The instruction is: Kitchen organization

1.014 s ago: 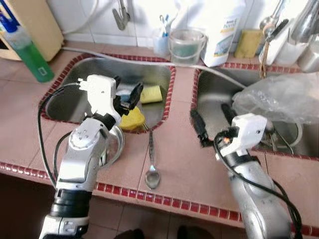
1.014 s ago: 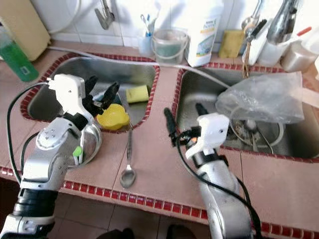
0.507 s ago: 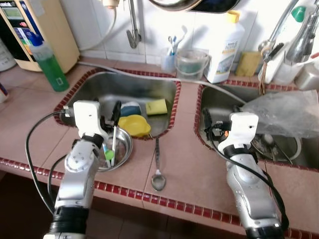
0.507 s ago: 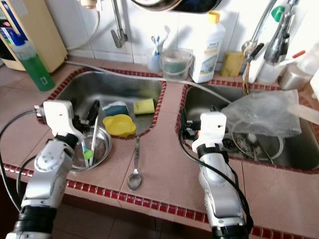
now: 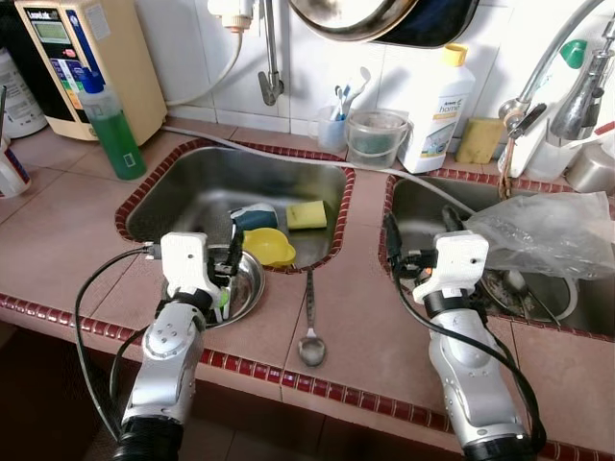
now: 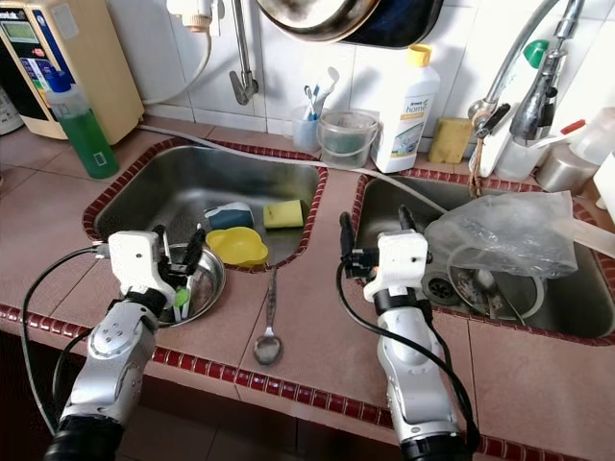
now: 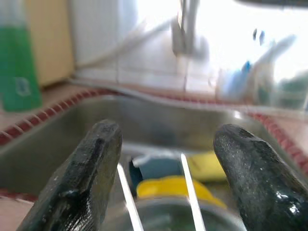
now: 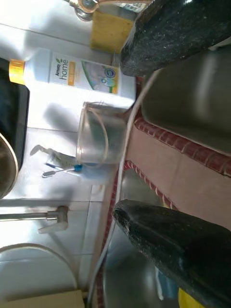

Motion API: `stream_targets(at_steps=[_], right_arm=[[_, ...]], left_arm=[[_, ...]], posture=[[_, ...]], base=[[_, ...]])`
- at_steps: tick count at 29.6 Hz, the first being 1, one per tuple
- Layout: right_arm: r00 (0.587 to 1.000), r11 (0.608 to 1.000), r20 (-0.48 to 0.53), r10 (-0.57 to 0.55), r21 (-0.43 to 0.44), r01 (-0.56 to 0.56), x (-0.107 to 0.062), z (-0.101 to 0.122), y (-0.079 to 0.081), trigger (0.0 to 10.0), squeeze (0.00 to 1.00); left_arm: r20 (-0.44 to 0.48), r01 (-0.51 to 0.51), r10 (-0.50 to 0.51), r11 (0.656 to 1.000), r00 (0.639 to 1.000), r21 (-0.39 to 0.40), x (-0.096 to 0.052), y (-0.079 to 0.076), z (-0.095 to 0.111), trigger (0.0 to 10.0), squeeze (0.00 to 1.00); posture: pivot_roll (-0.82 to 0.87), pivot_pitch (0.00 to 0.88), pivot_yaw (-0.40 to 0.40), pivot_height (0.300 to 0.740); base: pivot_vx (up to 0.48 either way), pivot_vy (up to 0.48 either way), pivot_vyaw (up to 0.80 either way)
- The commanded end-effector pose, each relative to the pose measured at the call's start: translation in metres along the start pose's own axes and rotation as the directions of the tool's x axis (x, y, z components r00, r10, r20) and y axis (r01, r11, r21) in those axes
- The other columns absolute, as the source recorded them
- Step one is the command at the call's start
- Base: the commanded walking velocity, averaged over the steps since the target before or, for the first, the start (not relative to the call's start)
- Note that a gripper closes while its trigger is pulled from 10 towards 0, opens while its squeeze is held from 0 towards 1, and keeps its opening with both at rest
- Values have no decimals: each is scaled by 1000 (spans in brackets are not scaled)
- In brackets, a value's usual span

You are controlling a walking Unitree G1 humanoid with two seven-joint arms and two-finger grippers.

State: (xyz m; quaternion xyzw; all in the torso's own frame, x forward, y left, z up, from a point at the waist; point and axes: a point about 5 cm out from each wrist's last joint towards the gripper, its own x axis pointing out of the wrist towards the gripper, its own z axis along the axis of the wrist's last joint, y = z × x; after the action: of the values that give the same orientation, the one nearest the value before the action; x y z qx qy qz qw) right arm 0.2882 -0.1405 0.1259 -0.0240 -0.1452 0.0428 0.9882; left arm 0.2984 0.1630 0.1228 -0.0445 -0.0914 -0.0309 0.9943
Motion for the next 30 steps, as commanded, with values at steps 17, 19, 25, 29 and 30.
stream_targets(at_steps=[17, 19, 25, 29, 30], right_arm=[[998, 998, 59, 11, 56, -14, -8, 2, 4, 10000, 0], [998, 998, 56, 11, 54, -14, -8, 2, 3, 10000, 0], [998, 998, 61, 16, 57, -19, -6, 2, 3, 10000, 0], [998, 998, 58, 16, 56, -19, -6, 1, 2, 10000, 0], [998, 998, 57, 15, 56, -19, -6, 1, 2, 10000, 0]], left_arm=[[57, -1, -1, 999, 998, 47, -18, 3, 10, 10000, 0], [61, 5, -10, 997, 998, 72, -18, 3, 11, 10000, 0], [64, 21, -28, 993, 998, 113, -18, 1, 11, 10000, 0], [67, 28, -37, 992, 997, 123, -18, 1, 12, 10000, 0], [67, 30, -38, 991, 997, 129, -18, 1, 12, 10000, 0]], posture=[[-102, 0, 14, 740], [-101, 0, 13, 740], [-96, 0, 8, 740], [-92, 0, 6, 740], [-92, 0, 7, 740]], base=[[0, 0, 0], [0, 0, 0], [0, 0, 0], [0, 0, 0], [0, 0, 0]])
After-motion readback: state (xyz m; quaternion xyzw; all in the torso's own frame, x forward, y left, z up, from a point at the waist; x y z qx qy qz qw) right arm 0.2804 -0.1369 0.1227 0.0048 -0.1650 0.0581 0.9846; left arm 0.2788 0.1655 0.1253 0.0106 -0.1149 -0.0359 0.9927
